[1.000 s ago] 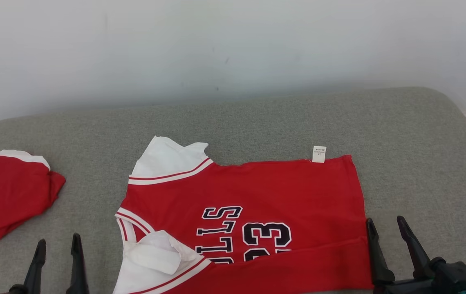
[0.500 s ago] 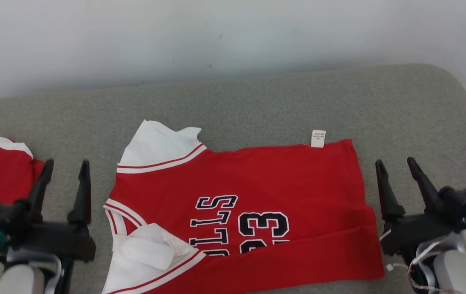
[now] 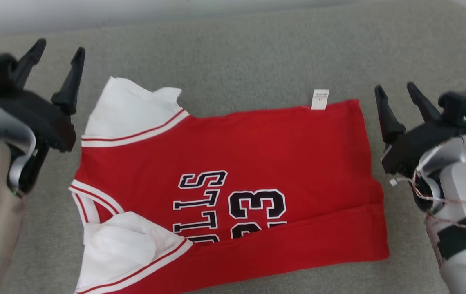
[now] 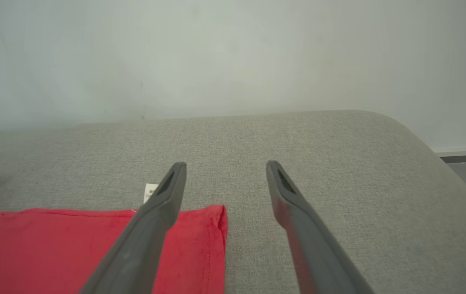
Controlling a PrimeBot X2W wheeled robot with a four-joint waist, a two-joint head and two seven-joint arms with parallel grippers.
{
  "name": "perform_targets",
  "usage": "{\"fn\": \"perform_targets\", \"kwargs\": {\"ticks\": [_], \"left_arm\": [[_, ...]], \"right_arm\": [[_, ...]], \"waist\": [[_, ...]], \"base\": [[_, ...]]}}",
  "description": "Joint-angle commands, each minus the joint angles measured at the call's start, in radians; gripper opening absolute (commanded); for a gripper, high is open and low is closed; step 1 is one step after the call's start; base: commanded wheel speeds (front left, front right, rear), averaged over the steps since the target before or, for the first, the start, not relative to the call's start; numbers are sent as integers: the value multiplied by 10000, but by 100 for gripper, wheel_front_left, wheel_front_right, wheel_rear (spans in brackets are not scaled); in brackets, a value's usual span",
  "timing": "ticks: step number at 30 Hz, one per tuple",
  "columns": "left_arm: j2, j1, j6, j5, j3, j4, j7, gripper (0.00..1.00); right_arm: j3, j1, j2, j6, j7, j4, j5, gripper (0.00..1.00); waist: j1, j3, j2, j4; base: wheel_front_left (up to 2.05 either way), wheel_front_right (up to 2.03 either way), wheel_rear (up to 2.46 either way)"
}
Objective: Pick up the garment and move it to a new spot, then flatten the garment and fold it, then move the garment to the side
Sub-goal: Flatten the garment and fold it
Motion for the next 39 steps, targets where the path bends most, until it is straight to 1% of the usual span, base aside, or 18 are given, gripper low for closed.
{"fn": "perform_targets", "kwargs": {"ticks": [1, 3, 6, 11, 15, 18, 22, 26, 27, 28, 29, 30, 31, 33, 39], "left_arm": [[94, -326, 22, -150, -246, 290, 127, 100], [158, -782, 21, -443, -694, 809, 306, 100], [313, -1322, 21, -728, -1422, 1514, 543, 100], [430, -1760, 21, -1391, -2427, 2419, 832, 100], [500, -1989, 20, -1880, -3017, 2932, 1001, 100], [444, -2199, 20, -2307, -3319, 3145, 983, 100], [508, -2518, 20, -2524, -3759, 3492, 936, 100], [355, -2890, 20, -2839, -3980, 4023, 1016, 100], [310, -2957, 20, -2967, -3980, 4192, 1085, 100], [240, -2997, 20, -3068, -4001, 4366, 1225, 100], [187, -3052, 20, -3165, -4063, 4450, 1293, 58], [169, -3129, 20, -3243, -4117, 4533, 1270, 13], [152, -3197, 20, -3292, -4168, 4562, 1163, 0], [151, -3298, 20, -3375, -4170, 4581, 996, 0], [77, -3678, 20, -3708, -4218, 4569, -33, 0]], "right_arm": [[150, -297, -7, -24, 33, 188, 83, 100], [383, -670, -37, -24, 81, 623, 92, 100], [715, -1148, 98, -24, 120, 1285, 256, 100], [1219, -1663, 306, -24, -86, 2119, 633, 100], [1666, -2041, 353, -24, -106, 2670, 859, 100], [1949, -2361, 408, -24, -121, 3026, 1006, 100], [2331, -2763, 463, -24, -30, 3447, 1260, 100], [2702, -3126, 565, -24, 83, 3796, 1505, 100], [2794, -3196, 578, -24, 167, 3886, 1576, 55], [2882, -3277, 593, -24, 211, 3965, 1654, 38], [2957, -3354, 590, -24, 240, 4029, 1719, 21], [3026, -3417, 575, -24, 267, 4086, 1775, 0], [3092, -3467, 549, -24, 267, 4133, 1838, 0], [3130, -3541, 510, -24, 205, 4163, 1899, 0], [3185, -3938, 191, -24, -363, 4511, 2084, 0]], "waist": [[-4, 854, -2, -326], [-4, 1060, -2, -372], [-4, 1247, -2, -435], [-4, 1340, -2, -499], [-4, 1398, -2, -554], [-4, 1465, -2, -591], [-4, 1611, -2, -701], [-4, 1738, -2, -803], [-4, 1753, -2, -826], [-4, 1761, -2, -847], [-4, 1769, -2, -858], [-4, 1777, -2, -857], [-4, 1766, -2, -839], [-4, 1755, -2, -809], [-4, 1529, -2, -495]], "base": [[0, 0, 0], [0, 0, 0], [0, 0, 0], [0, 0, 0], [0, 0, 0], [0, 0, 0], [0, 0, 0], [0, 0, 0], [0, 0, 0], [0, 0, 0], [0, 0, 0], [0, 0, 0], [0, 0, 0], [0, 0, 0], [0, 0, 0]]}}
